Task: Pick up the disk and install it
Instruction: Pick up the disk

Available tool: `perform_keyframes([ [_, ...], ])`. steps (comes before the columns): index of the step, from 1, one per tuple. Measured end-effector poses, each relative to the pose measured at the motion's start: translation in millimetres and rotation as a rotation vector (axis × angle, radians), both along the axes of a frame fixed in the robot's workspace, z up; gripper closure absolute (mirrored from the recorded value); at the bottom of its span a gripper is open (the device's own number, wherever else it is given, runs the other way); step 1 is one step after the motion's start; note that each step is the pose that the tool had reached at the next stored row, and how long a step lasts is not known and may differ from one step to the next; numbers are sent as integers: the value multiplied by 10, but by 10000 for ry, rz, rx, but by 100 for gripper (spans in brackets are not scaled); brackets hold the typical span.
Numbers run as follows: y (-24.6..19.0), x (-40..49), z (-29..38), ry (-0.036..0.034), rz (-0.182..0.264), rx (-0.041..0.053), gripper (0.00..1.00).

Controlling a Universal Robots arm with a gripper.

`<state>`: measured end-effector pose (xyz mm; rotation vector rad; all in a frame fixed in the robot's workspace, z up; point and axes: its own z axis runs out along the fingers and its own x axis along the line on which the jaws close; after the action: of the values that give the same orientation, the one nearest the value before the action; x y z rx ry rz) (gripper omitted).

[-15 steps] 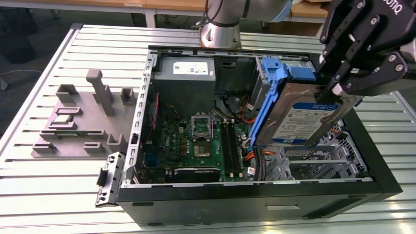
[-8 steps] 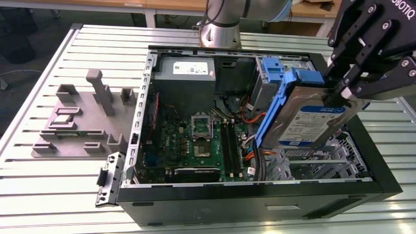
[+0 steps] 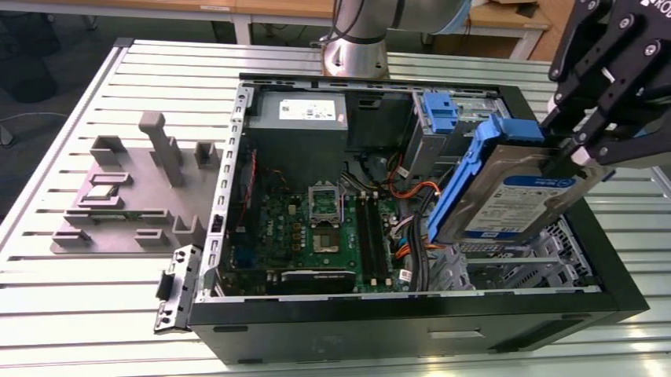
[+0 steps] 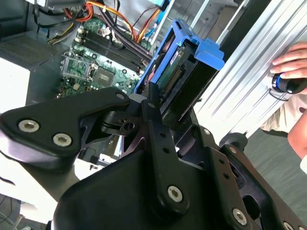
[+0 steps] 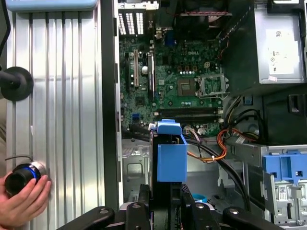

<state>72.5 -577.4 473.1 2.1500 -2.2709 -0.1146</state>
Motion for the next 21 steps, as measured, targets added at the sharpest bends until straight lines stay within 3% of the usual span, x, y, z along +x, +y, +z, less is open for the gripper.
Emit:
perform_keyframes([
  [13, -28, 272, -48, 0, 0, 0, 65],
  [21, -28, 382, -82, 0, 0, -1, 65],
])
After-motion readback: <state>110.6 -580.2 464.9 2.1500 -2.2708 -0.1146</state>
